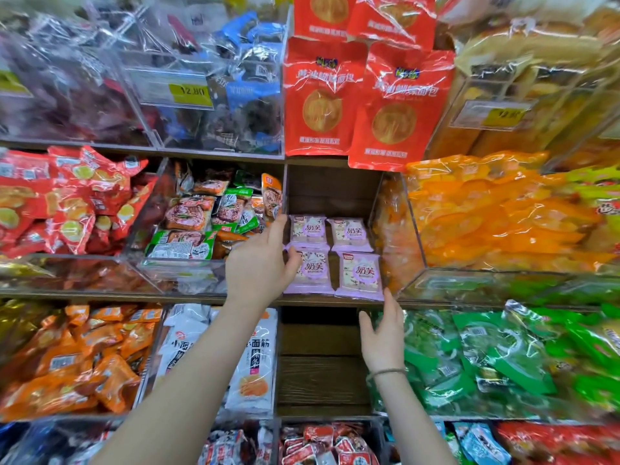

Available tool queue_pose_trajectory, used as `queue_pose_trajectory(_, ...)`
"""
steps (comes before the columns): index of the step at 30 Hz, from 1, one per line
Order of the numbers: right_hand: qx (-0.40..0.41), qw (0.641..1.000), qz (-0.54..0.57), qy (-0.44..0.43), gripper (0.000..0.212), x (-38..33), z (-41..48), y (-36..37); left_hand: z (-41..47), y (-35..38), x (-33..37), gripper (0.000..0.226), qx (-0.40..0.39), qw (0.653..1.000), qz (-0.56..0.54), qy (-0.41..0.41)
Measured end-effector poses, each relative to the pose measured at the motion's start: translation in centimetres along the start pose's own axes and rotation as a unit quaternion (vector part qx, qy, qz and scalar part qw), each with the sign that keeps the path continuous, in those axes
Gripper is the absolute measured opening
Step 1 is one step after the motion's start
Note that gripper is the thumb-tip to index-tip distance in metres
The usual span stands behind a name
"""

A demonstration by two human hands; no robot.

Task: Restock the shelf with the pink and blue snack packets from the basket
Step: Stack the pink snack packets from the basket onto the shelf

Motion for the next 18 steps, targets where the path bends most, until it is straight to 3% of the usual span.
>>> queue_pose_trajectory(4, 0.077, 0.963, -0.191, -0.174, 0.047, -0.5, -0.1, 0.4, -0.1, 0.1, -0.1, 0.046, 0.004, 1.000, 0.006, 0.005)
queue_pose_trajectory(8, -0.038, 0.927, -0.304, -0.217, 0.052, -0.7, 2.5, 1.4, 0.0, 0.0, -0.1, 0.046, 0.013, 1.000, -0.002, 0.009)
queue_pose_trajectory(14, -0.103, 0.903, -0.330, -0.255, 0.059, -0.3, 3.9, 0.8, -0.4, -1.1, 0.2, 0.051, -0.009, 1.000, 0.000, 0.012)
queue_pose_trajectory(18, -0.097, 0.924, -0.253, -0.269, 0.060, -1.0, 2.4, -1.2, -3.2, -3.0, 1.7, 0.049, -0.017, 0.992, -0.128, -0.010)
Point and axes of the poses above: each hand's wrist, its own z-axis towards the middle knuckle, its own y-axis out of the palm, x = y × z, the point moved 1 cm from there along z, towards the middle knuckle, and after that the axes turned 3 degrees about y, right-handed, at the moved point
